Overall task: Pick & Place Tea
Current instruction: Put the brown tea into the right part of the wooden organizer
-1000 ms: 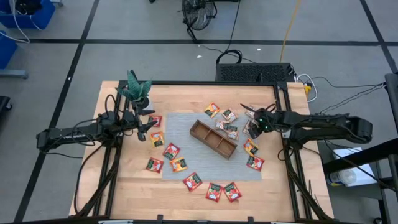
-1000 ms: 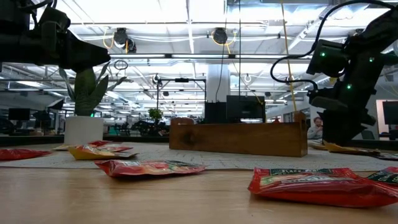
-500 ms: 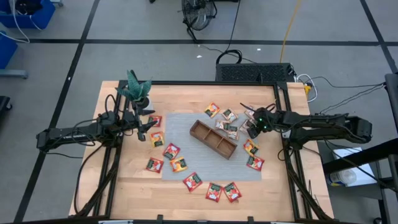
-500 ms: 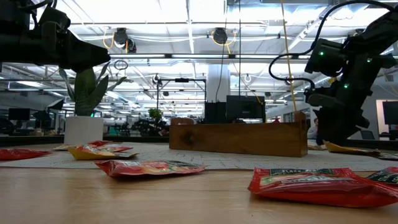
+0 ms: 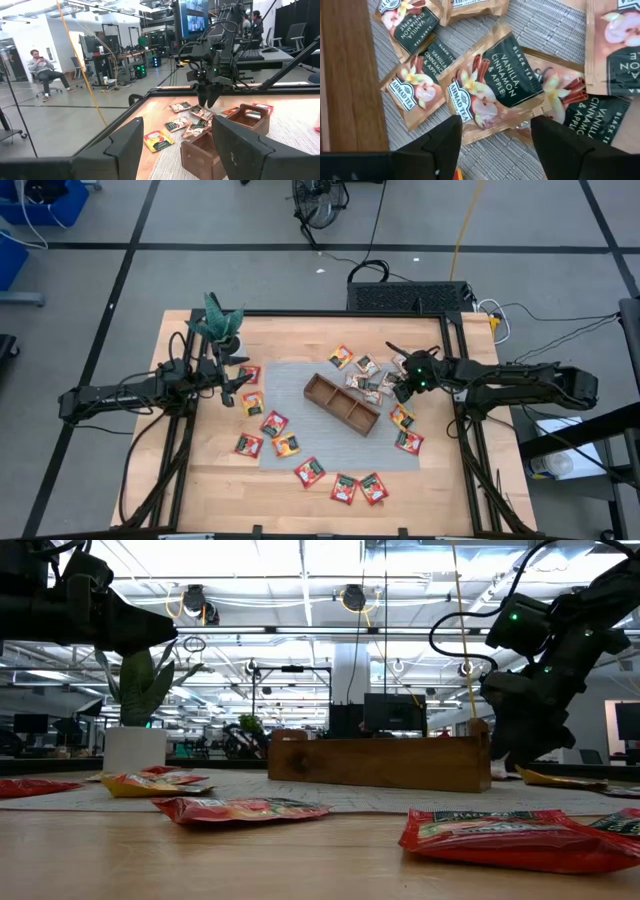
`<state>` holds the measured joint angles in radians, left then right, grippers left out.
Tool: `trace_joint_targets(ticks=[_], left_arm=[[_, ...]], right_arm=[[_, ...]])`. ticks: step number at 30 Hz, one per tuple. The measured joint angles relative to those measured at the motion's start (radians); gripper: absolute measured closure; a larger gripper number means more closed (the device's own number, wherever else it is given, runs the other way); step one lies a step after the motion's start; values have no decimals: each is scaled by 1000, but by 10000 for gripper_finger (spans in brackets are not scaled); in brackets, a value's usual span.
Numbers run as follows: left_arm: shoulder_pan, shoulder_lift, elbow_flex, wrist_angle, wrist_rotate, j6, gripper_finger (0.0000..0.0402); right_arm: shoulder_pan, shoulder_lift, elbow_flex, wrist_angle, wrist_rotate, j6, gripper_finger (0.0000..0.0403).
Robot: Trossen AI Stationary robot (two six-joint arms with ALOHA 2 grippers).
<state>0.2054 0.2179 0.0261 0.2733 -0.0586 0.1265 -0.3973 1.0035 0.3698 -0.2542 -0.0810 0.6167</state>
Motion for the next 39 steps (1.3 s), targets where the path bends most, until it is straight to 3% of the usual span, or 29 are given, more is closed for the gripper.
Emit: trace_joint_targets(ticks=[13, 33, 39], left_arm=[[0, 0, 0, 0, 0, 0, 167], [0, 0, 0, 0, 0, 0, 167], [0, 0, 0, 0, 0, 0, 167]], right_arm=[[0, 0, 0, 15, 129, -11, 184], [0, 0, -22, 63, 100, 0, 184], [0, 0, -22, 89, 0, 1, 184]])
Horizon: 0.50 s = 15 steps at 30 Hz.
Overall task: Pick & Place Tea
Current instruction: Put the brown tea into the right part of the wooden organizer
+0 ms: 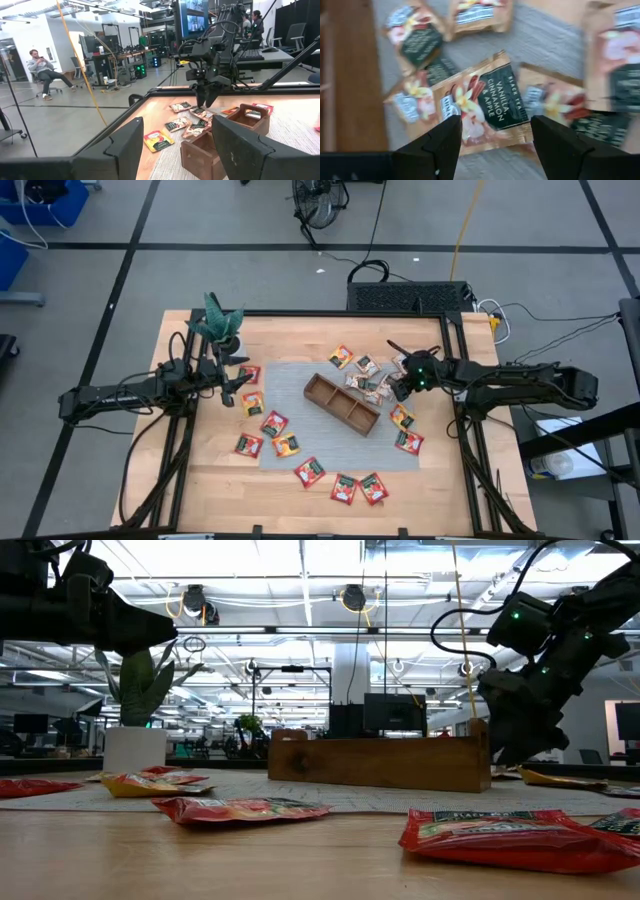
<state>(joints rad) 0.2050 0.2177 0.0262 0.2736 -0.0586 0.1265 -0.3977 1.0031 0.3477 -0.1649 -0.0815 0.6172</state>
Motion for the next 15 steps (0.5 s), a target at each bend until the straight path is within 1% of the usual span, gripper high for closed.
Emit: trace_joint_targets(ticks=[2, 10, 15], left_arm=[[0, 0, 0, 0, 0, 0, 167], [0, 0, 0, 0, 0, 0, 167], [0, 0, 0, 0, 0, 0, 167]], right_arm=[[0, 0, 0, 27, -27, 0, 184], [0, 0, 0, 49, -30, 0, 184], [1, 0, 0, 65, -83, 1, 184]])
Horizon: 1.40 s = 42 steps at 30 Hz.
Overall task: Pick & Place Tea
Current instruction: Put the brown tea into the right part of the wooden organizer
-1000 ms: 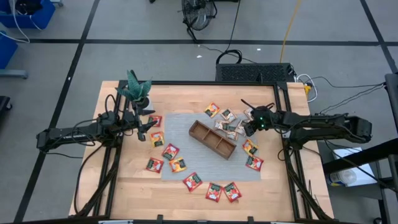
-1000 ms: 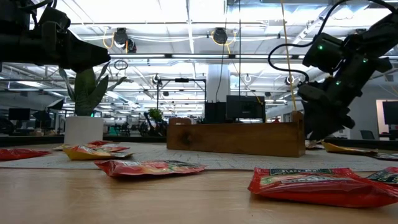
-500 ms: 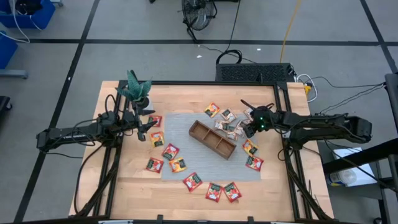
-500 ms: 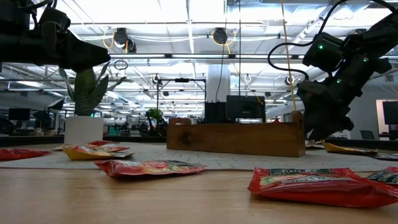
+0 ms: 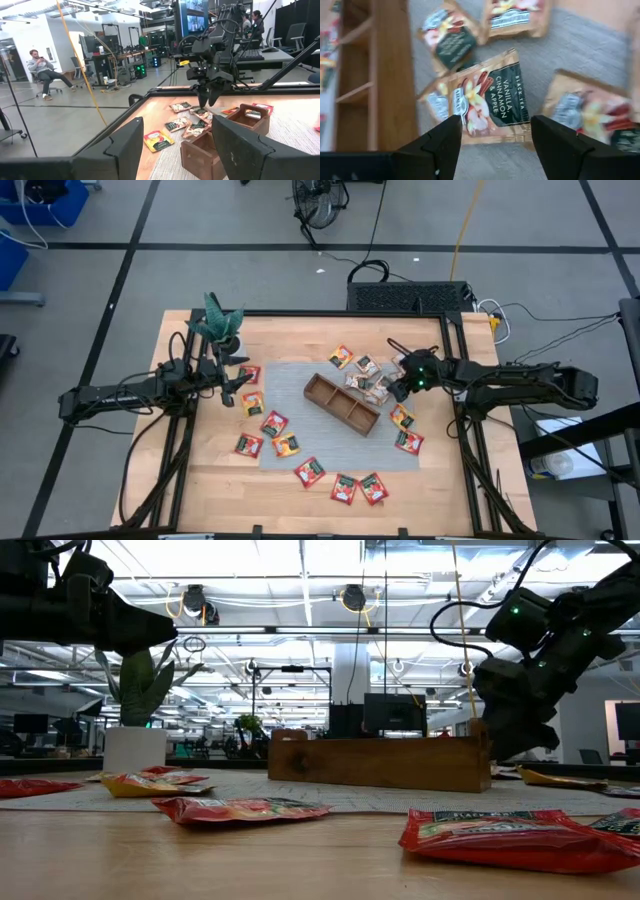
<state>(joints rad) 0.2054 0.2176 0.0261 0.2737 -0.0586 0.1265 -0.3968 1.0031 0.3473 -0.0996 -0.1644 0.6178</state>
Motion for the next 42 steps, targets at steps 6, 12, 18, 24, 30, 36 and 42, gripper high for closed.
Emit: trace_joint_targets(ticks=[6, 12, 18, 24, 30, 36, 42], left_arm=[[0, 0, 0, 0, 0, 0, 167], [0, 0, 0, 0, 0, 0, 167], [0, 0, 0, 0, 0, 0, 167], [0, 0, 0, 0, 0, 0, 167], [0, 0, 0, 0, 0, 0, 167], [0, 0, 0, 0, 0, 0, 167], [0, 0, 0, 0, 0, 0, 167]], right_arm=[[29, 0, 0, 66, -24, 2, 184], [74, 0, 0, 119, -25, 20, 184], [114, 0, 0, 177, -24, 31, 184], [147, 3, 0, 192, 46, -31, 184], [219, 41, 35, 162, 141, -208, 184], [234, 81, 192, -227, 428, -294, 184], [147, 82, 295, -489, 590, -237, 184]])
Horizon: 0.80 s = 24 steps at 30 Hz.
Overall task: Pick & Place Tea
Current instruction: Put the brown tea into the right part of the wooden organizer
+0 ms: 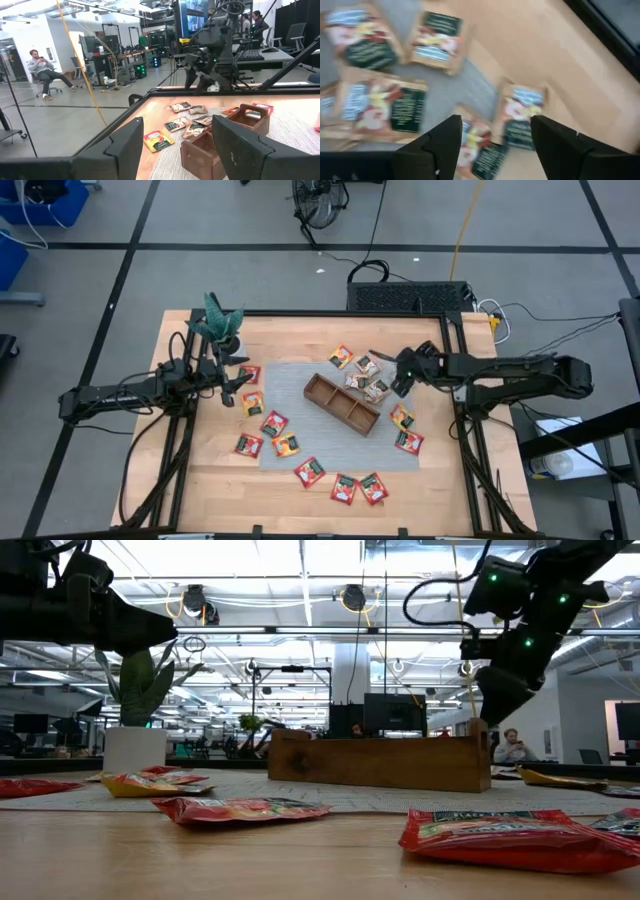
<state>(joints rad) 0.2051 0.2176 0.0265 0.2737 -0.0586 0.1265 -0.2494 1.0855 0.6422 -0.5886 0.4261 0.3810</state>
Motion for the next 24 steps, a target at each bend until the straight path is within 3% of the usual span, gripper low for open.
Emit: trace_joint_targets(ticks=[5, 13, 24], left_arm=[[0, 0, 0, 0, 0, 0, 167], [0, 0, 0, 0, 0, 0, 167], [0, 0, 0, 0, 0, 0, 167]], right_arm=[[-150, 10, -16, -27, -116, -4, 184], [-371, 9, -56, -36, -218, -48, 183], [-501, 9, -164, 133, -398, -59, 183]])
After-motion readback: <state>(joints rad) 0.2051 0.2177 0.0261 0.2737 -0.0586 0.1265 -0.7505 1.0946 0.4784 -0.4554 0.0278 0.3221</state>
